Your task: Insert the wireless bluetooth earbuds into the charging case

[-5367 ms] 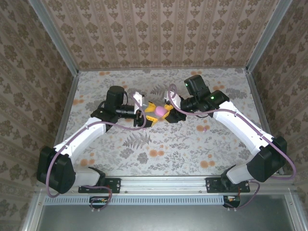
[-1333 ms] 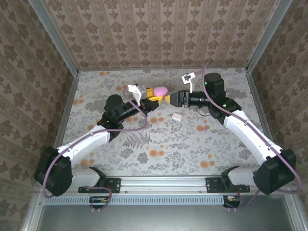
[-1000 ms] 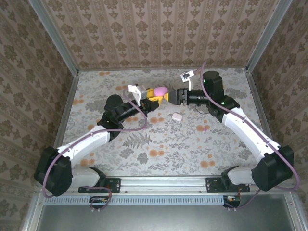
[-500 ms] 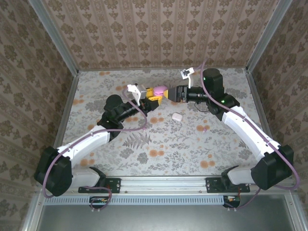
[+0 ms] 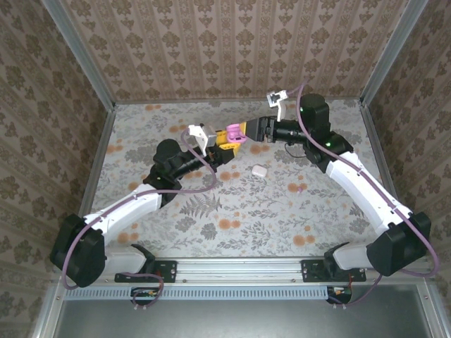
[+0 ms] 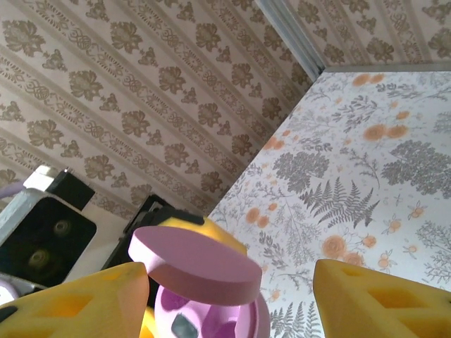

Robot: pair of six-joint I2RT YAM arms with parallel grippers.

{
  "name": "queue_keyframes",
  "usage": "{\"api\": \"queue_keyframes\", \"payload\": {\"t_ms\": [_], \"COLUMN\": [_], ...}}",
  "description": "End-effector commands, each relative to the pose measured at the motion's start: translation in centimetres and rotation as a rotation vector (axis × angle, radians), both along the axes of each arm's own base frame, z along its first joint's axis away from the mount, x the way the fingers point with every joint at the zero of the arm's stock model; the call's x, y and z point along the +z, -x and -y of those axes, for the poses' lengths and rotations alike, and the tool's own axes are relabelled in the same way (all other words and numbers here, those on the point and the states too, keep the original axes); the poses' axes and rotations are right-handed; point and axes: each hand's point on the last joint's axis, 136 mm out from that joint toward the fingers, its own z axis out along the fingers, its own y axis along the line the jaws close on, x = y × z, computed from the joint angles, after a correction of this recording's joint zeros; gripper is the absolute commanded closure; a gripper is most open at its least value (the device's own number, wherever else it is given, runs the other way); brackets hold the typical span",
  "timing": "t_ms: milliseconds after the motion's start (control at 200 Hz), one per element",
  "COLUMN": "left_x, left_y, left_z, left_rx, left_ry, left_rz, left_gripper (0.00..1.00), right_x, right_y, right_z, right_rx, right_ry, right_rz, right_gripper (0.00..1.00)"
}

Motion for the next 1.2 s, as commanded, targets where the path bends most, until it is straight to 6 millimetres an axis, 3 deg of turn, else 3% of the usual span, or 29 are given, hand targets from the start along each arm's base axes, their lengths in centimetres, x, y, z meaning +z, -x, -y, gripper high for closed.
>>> {"api": "queue_keyframes", "payload": {"t_ms": [0,260,405,485,600,670,770,875,975,1195], "left_x": [1.2,1.1,1.0,0.9,0.9,0.7,0.7,0.7,0.7,0.8], "left_y": [1.0,1.1,0.9,0.9,0.8,0.8,0.9,0.8,0.8,0.9], "left_z": [0.0,-0.1,-0.2,-0.2,-0.2,0.0,0.1,0.2,0.3,0.4], "left_rx": [-0.029,-0.026,-0.013,-0.009,-0.013,-0.017,-0.021,-0.021,-0.021,-0.032], "left_ry": [0.032,0.027,0.023,0.021,0.021,0.018,0.016,0.017,0.017,0.011], "left_rz": [0.041,0.044,0.042,0.043,0.042,0.038,0.037,0.037,0.036,0.035], "left_gripper": [0.67,0.67,0.67,0.67,0.67,0.67,0.67,0.67,0.67,0.67], "right_x": [1.0,3.1,1.6,-1.5,-8.5,-13.2,-18.7,-22.8,-25.7,-30.1], "right_y": [-0.6,-0.5,-0.9,-1.4,-1.9,-1.3,0.2,2.0,2.7,4.1], "right_z": [0.5,3.0,6.7,9.9,15.5,18.9,22.0,22.8,22.6,22.2], "right_rx": [-0.048,-0.156,-0.301,-0.403,-0.536,-0.623,-0.698,-0.713,-0.734,-0.76], "right_ry": [-0.003,-0.013,0.052,0.104,0.125,0.13,0.206,0.296,0.261,0.212], "right_rz": [0.009,0.051,0.014,-0.076,-0.275,-0.443,-0.611,-0.75,-0.849,-0.931], "right_gripper": [0.34,0.32,0.33,0.35,0.43,0.52,0.58,0.59,0.62,0.66]}}
